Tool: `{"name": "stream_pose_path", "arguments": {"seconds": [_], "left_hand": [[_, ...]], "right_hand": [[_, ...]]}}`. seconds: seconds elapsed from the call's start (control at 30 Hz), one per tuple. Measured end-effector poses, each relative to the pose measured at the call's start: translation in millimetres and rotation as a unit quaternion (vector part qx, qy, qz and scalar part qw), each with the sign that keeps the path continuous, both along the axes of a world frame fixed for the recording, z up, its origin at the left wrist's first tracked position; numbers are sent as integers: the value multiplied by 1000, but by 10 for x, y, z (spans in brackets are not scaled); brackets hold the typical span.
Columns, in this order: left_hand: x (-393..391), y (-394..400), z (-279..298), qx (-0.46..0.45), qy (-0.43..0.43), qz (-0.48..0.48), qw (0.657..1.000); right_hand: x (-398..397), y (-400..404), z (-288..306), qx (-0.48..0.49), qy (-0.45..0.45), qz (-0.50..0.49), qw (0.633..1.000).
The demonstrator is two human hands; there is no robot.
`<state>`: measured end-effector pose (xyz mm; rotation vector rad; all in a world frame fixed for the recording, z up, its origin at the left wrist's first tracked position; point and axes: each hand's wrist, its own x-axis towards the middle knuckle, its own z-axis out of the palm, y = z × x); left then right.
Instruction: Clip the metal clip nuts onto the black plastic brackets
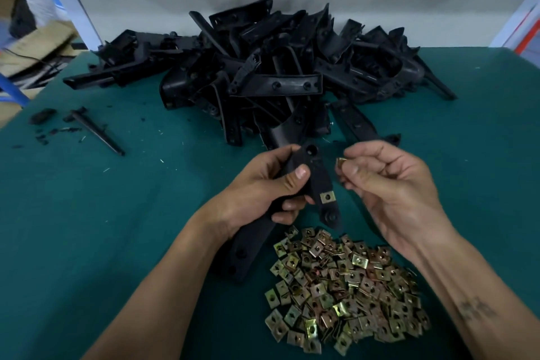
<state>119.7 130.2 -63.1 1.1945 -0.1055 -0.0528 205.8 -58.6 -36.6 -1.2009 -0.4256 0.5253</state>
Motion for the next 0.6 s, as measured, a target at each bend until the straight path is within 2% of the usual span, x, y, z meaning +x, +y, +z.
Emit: {"name": "stream_pose_path", "arguments": {"seconds": [0.2,0.6], "left_hand": [[18,-17,4,12,15,4,1000],[15,-38,21,35,19,6,999]], "right_hand": [[-173,161,14,17,9,-54,998],[-229,198,42,-55,-6,-97,994]]}}
